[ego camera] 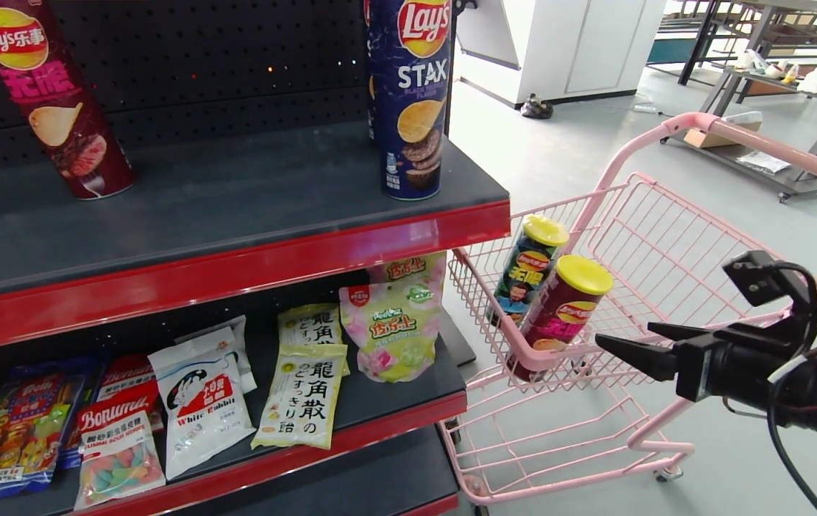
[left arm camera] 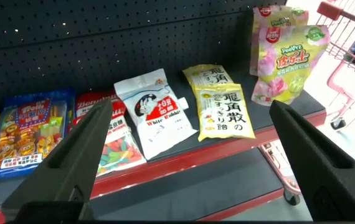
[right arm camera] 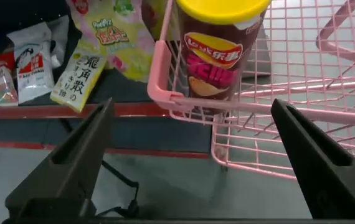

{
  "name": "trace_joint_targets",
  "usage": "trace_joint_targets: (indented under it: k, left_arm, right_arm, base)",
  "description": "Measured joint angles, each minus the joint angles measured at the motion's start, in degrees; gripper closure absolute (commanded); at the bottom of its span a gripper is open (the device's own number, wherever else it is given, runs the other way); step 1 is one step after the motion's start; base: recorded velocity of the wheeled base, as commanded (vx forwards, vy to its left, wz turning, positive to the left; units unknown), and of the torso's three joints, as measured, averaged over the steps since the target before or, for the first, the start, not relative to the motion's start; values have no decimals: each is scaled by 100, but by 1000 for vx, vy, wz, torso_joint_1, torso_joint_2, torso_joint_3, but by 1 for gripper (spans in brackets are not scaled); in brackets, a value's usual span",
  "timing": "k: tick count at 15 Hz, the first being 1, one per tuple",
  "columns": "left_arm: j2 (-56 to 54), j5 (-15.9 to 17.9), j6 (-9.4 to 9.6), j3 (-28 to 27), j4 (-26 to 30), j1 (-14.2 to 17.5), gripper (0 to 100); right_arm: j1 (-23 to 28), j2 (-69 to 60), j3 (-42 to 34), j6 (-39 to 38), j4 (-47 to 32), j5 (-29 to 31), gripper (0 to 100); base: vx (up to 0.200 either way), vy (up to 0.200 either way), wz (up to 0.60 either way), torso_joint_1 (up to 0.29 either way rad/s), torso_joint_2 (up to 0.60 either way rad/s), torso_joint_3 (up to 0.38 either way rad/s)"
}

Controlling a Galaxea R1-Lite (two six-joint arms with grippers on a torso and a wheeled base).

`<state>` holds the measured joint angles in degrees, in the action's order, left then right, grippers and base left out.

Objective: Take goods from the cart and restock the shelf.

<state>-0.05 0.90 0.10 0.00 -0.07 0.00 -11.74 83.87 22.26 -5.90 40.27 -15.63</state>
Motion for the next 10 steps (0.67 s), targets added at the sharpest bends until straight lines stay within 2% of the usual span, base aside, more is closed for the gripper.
trace_joint_targets:
  k: [6, 10]
  left_arm:
    - [0, 5, 0, 0, 0, 2, 0]
    - [0, 5, 0, 0, 0, 0, 0]
  right_arm:
    - [-90, 937, 139, 5, 733, 26, 0]
    - [-72, 1492, 519, -15, 859, 55, 0]
  base:
    - [0, 0, 0, 0, 0, 0]
    - [0, 0, 0, 0, 0, 0]
